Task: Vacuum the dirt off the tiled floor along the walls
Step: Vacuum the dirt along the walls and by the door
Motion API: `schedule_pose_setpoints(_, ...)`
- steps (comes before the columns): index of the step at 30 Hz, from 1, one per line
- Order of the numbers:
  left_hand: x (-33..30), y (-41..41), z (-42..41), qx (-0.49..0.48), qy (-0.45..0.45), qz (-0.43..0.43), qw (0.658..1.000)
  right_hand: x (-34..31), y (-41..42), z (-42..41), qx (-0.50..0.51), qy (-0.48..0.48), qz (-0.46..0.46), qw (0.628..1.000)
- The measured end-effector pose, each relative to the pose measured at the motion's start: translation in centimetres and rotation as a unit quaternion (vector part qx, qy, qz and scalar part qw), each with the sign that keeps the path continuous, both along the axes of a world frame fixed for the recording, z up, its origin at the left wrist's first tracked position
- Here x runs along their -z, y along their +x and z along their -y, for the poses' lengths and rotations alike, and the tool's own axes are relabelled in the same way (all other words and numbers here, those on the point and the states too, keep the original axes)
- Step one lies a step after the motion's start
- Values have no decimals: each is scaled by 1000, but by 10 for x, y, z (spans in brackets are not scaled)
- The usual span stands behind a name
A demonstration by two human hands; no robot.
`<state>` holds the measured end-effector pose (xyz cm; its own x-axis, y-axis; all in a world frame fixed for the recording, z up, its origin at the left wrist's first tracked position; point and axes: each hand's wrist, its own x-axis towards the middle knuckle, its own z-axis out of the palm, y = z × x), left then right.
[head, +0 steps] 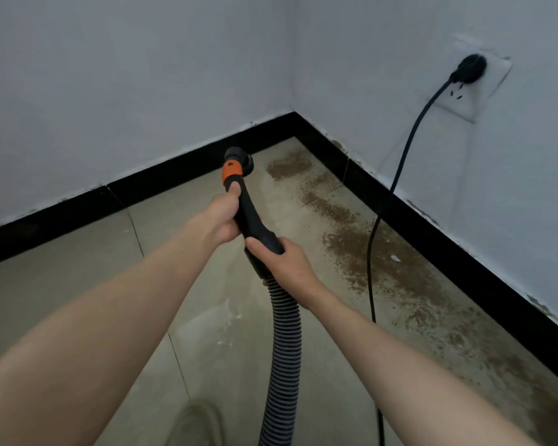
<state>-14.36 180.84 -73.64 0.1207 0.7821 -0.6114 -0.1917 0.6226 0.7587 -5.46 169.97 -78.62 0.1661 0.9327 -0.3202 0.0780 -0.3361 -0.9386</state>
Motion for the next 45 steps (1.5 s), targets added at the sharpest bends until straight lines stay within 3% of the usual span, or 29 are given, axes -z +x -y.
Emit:
schedule_pose_setpoints(7,-18,-6,-33,-26,-10,112,993,-24,29,-39,-68,57,87,992)
schedule_pose_setpoints(14,18,5,-68,-30,-103,30,994,3,45,-80,-128,17,185,974)
schedule_pose_setpoints(23,72,0,-104,-47,-150,92,983,31,53,-124,-189,-34,297,935)
schedule_pose_setpoints(45,125,97,-183,66,-88,-22,994,123,109,-170,-22,-18,144,989)
